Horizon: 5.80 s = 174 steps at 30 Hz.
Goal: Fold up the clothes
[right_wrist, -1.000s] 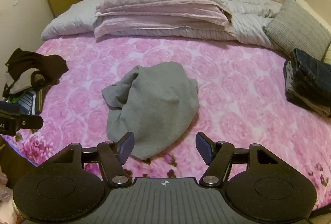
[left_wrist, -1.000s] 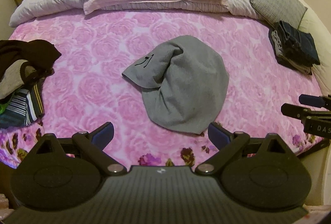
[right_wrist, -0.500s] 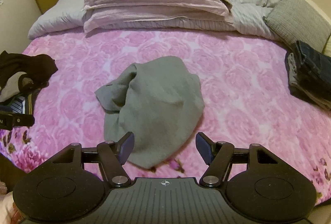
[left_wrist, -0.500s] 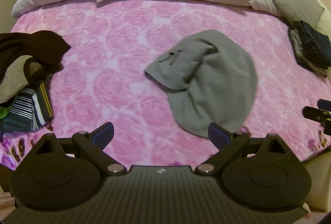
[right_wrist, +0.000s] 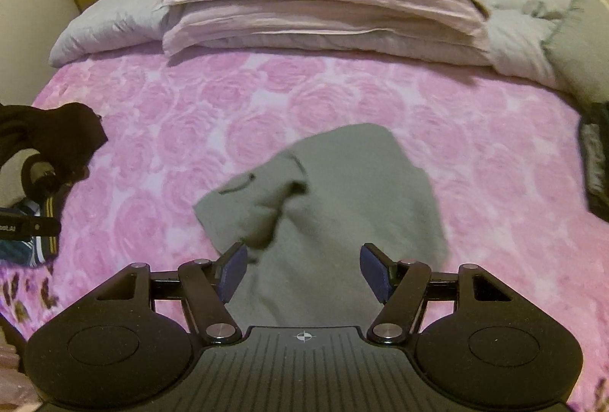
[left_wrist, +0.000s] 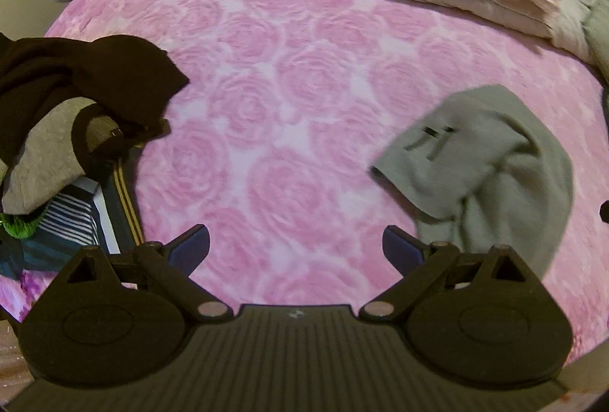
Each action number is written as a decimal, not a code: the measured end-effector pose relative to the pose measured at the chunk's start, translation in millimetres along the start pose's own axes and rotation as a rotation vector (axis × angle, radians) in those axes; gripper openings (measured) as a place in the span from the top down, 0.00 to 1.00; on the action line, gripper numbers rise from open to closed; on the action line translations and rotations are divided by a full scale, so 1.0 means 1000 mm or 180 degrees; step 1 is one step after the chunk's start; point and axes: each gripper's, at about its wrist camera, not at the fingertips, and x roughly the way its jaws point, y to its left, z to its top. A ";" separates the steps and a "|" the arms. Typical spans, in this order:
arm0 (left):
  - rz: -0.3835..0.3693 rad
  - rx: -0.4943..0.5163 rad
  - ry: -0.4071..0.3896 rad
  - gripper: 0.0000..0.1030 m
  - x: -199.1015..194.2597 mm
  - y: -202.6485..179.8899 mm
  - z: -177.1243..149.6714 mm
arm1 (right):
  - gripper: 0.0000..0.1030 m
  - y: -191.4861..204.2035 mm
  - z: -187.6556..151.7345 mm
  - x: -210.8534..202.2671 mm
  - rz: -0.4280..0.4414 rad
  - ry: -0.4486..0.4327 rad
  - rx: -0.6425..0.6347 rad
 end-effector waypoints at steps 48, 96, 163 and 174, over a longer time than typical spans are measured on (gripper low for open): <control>0.0022 -0.0386 -0.0873 0.08 -0.066 0.038 0.072 | 1.00 -0.114 0.072 -0.271 0.2046 -0.3397 0.1099; -0.0704 -0.0937 -0.0271 0.34 0.155 -0.022 0.090 | 0.54 -0.108 0.102 0.144 0.0660 -0.0260 -0.0064; -0.1682 0.1096 0.0014 0.86 0.257 -0.188 0.130 | 0.95 -0.165 0.026 0.040 0.0338 -0.0987 0.0486; -0.2031 0.0854 0.0494 0.76 0.313 -0.186 0.146 | 0.95 -0.186 0.007 0.060 0.0179 -0.0869 0.0839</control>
